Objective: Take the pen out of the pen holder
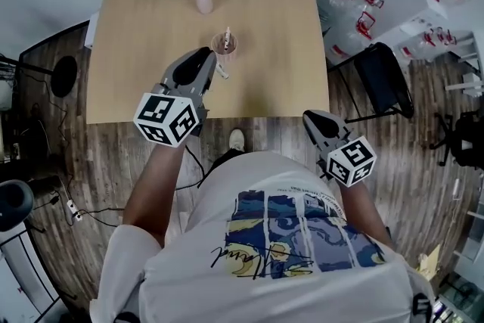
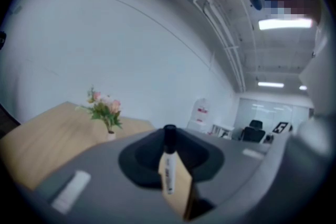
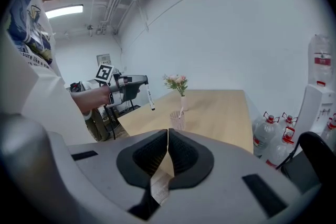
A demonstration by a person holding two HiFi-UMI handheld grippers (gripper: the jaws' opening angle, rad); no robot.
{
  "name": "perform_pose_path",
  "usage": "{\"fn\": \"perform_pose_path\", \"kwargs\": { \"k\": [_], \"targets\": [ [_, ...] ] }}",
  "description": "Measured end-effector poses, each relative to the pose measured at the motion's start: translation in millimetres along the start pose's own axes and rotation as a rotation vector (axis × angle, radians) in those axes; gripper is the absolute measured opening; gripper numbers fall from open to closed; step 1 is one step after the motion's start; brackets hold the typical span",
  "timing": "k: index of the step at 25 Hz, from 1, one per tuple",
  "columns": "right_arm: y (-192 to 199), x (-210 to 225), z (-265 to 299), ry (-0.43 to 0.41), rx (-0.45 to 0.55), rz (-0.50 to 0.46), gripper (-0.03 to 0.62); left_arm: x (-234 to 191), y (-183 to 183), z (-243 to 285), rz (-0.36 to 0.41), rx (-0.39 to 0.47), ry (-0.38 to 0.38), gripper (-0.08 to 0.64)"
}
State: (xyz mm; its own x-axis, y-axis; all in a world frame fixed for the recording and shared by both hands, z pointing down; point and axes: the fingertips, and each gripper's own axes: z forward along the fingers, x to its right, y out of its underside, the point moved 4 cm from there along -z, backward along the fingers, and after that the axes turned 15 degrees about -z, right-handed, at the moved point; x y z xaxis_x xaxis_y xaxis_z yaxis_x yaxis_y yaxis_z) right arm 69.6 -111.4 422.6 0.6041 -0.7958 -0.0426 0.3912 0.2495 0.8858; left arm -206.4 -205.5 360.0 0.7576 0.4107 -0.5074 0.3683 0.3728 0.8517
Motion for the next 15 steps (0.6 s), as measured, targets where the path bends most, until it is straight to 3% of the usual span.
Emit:
{"fn": "perform_pose_path", "kwargs": {
  "k": [15],
  "targets": [
    [27.2,-13.0,-47.8,-0.123,0.042,-0.026,0.008,84.5,35.9,-55.9,-0.005,0.048,-0.059,0.072]
  ]
}}
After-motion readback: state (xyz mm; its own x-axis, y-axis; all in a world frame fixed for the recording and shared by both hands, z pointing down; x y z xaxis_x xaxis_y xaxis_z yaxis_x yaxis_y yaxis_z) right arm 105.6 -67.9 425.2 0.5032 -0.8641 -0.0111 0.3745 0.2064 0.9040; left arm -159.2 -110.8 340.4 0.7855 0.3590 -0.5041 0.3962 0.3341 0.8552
